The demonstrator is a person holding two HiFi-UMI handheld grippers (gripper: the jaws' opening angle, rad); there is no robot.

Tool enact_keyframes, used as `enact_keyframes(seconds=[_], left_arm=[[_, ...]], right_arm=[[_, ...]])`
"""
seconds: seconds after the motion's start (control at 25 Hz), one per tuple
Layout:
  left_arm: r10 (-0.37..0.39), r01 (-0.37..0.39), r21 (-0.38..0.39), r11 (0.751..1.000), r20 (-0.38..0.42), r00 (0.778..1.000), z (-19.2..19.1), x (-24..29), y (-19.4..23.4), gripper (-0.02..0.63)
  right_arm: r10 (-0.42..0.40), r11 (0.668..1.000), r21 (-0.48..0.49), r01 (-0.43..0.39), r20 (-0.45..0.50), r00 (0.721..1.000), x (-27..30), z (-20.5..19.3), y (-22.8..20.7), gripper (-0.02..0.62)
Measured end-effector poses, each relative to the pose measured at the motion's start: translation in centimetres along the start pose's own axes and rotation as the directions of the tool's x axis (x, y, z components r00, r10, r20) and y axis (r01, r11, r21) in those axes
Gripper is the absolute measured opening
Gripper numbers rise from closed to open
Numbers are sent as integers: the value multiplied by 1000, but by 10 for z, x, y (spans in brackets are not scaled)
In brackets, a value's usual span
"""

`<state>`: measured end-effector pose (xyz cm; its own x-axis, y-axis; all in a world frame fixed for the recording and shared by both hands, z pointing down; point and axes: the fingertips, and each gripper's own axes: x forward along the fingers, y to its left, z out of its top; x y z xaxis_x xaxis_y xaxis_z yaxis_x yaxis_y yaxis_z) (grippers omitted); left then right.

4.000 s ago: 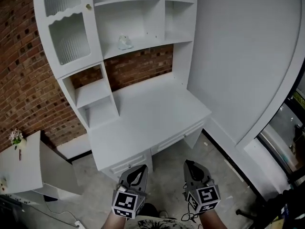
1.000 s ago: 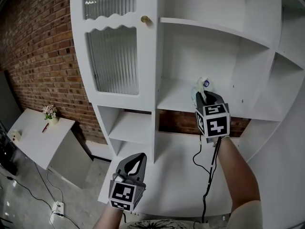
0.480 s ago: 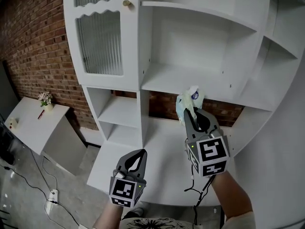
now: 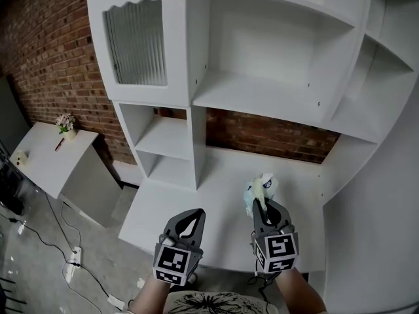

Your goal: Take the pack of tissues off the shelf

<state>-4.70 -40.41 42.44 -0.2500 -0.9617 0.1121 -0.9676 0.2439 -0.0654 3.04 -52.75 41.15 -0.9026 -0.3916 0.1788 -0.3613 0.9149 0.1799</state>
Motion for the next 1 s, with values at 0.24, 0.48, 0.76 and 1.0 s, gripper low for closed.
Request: enact_keyframes(seconds=[0.24,0.48,0.76,1.0], left_arm=[[-10,10,-3,1000,-35,999,-19,1,-2,12],[-20,20,-4,1000,-40,999,-25,6,-1,12],[-36,36,11,999,-22,999,-17,6,-2,12],[-38,38,10,999,-19,999,-18,6,1,12]], right_arm=[[-8,996,93,13,-55,998,-12,-57,1,28],[12,994,113,-8,-42,999,-14,-62,10,26],[79,993,86,-81,19,997,-13,-40,26,21],[80,995,60,-81,25,997,-12,-32,30,17]])
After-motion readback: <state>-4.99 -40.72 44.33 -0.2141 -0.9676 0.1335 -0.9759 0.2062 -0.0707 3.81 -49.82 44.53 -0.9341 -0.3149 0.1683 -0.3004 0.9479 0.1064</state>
